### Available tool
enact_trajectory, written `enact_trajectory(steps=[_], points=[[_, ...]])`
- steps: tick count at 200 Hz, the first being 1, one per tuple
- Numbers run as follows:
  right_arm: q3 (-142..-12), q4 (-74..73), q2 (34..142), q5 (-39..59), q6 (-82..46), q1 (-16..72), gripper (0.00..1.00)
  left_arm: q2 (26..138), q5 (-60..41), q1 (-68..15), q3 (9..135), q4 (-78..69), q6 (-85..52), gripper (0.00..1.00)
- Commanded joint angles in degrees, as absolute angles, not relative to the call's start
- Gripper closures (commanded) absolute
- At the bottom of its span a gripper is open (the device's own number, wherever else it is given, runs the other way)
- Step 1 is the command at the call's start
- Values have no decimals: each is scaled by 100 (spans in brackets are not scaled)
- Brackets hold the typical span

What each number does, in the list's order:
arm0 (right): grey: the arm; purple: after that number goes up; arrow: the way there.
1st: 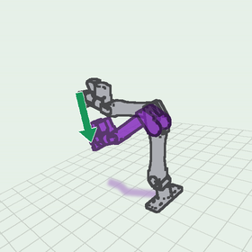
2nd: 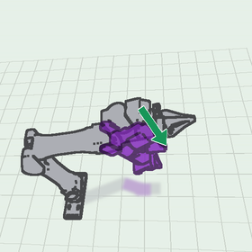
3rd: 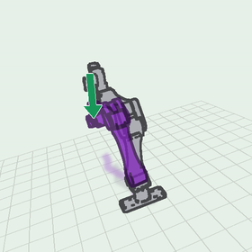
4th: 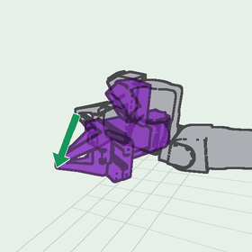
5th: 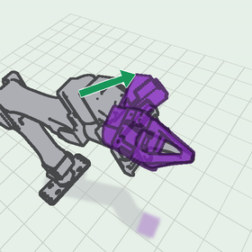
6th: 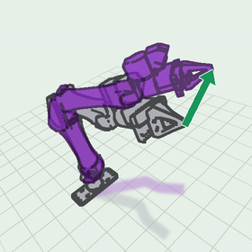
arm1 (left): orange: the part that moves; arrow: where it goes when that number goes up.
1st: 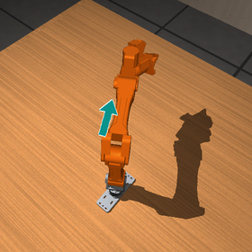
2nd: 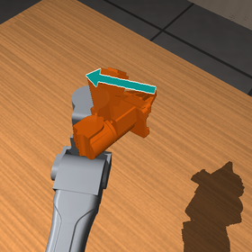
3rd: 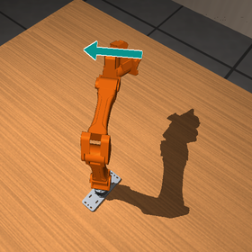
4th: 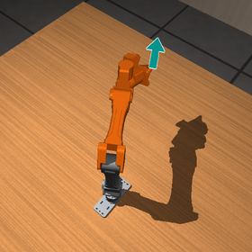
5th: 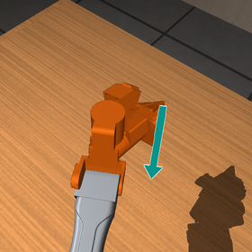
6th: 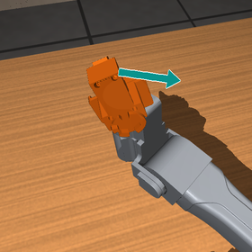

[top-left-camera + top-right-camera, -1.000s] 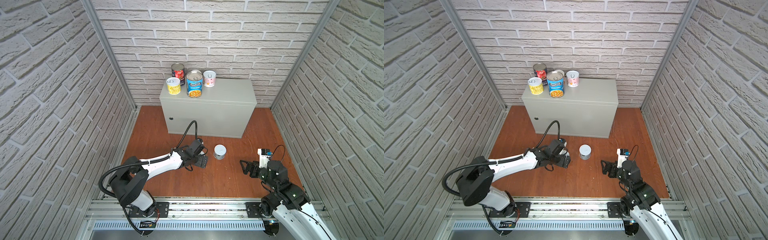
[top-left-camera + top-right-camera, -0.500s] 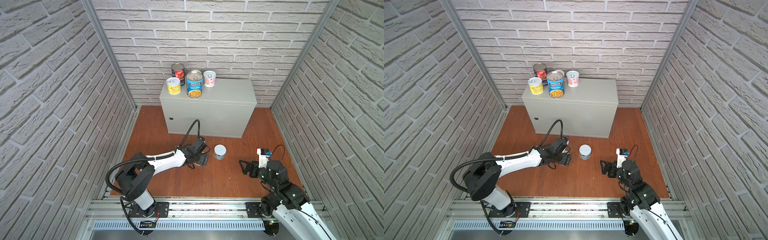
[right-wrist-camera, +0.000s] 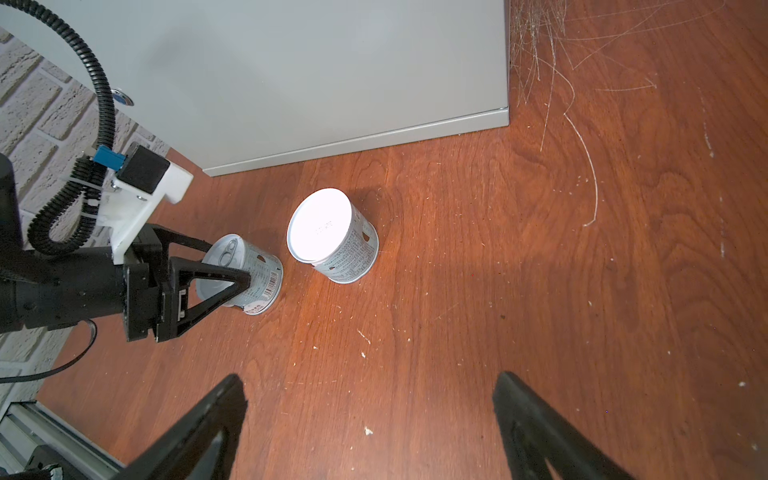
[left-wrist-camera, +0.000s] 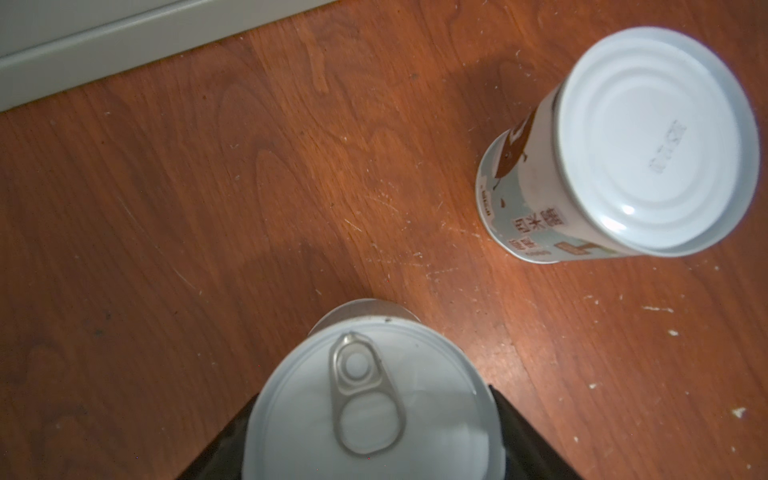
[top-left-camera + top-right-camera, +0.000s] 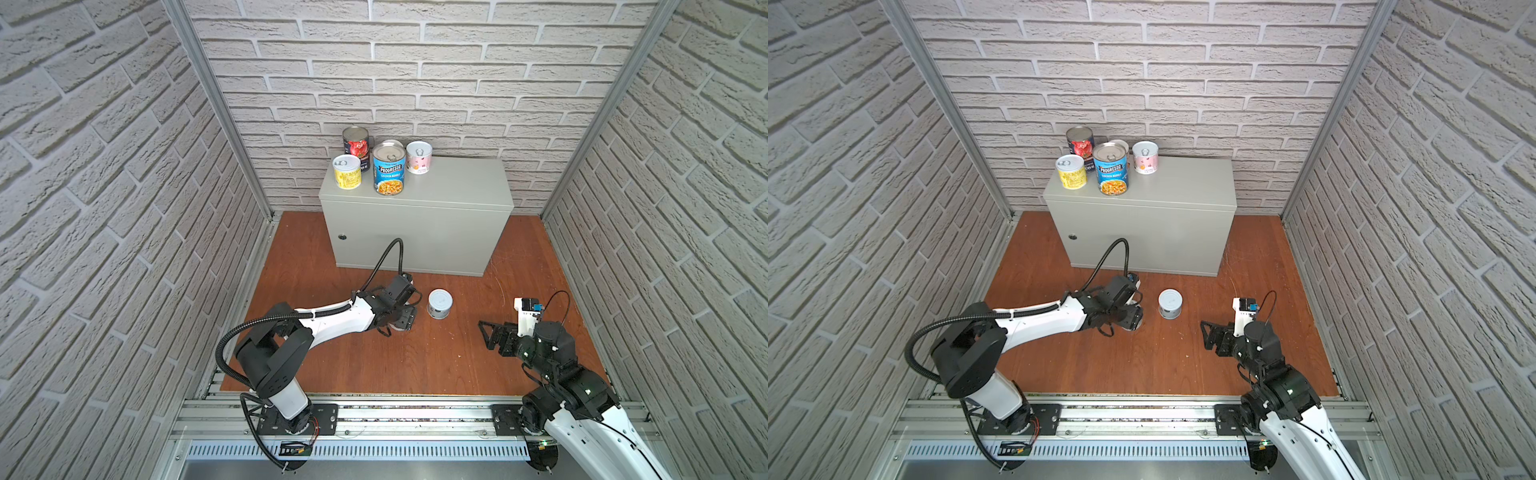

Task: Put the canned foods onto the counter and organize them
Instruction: 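Close the left gripper on the white can and lift it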

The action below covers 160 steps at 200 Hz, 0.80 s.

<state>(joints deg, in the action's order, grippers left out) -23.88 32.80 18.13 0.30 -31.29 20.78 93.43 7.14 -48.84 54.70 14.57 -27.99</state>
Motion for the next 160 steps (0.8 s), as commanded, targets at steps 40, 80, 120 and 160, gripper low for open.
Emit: enact_trajectory(steps=[40,80,120,160], points=[[-2351,3095,1861,116,-3134,2057,6,9642,974,-4909,5704,1657,-2646,44],[-2305,2913,1872,509,-2930,2056,6,9466,761,-4904,6185,2141,-2737,50],[-2251,2475,1984,1143,-2810,2057,6,8903,467,-4905,6518,2567,-2735,52],[-2231,1737,2284,1723,-2749,2064,6,8394,539,-4846,6422,2733,-2747,52]])
